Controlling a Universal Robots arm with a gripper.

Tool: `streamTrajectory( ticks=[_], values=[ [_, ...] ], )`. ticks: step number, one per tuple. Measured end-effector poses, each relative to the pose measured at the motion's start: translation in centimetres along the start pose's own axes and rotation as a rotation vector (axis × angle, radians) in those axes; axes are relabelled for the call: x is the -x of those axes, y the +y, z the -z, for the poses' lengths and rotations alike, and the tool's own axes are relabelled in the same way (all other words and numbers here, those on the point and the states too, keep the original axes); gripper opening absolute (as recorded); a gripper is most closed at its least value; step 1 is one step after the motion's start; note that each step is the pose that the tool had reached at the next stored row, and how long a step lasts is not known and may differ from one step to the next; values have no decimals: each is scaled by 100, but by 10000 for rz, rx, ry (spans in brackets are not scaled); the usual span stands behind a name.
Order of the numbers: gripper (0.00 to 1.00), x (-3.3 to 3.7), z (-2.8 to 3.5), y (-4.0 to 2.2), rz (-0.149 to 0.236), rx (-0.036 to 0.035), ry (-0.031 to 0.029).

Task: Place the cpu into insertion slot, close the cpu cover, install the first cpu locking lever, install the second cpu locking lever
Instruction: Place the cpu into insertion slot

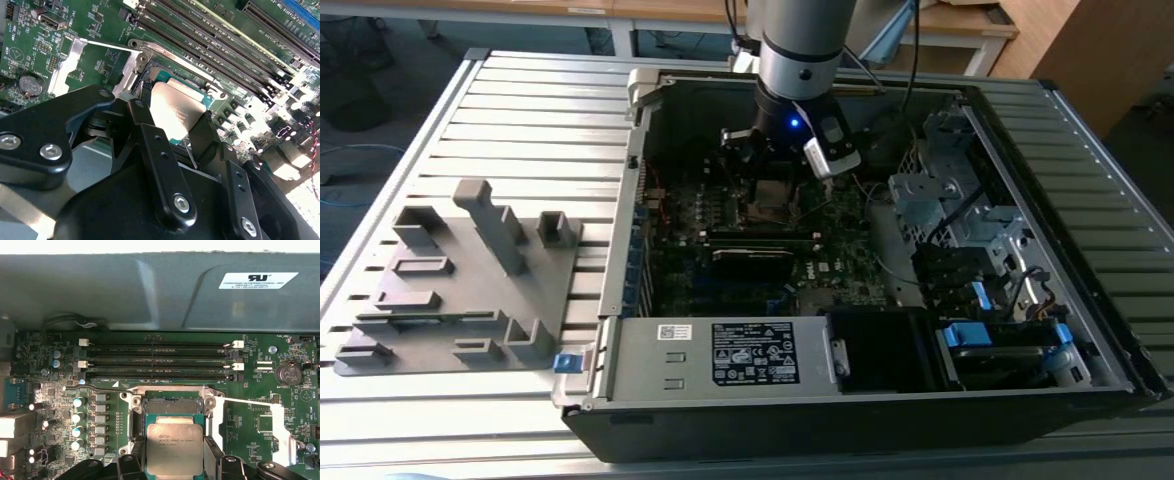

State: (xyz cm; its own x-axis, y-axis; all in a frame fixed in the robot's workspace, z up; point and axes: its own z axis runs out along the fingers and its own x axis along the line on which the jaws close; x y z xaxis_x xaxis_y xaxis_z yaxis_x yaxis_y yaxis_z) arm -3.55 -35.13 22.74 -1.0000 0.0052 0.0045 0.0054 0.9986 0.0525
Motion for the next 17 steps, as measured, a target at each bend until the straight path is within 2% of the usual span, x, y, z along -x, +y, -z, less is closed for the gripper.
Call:
streamTrajectory(
  ticks=[3, 15, 17],
  values=[
    [54, 0, -2, 0, -81, 1, -5],
    [54, 0, -29, -1, -2213, 9, -116],
    [54, 0, -29, -2, -2264, 8, -118]
  ],
)
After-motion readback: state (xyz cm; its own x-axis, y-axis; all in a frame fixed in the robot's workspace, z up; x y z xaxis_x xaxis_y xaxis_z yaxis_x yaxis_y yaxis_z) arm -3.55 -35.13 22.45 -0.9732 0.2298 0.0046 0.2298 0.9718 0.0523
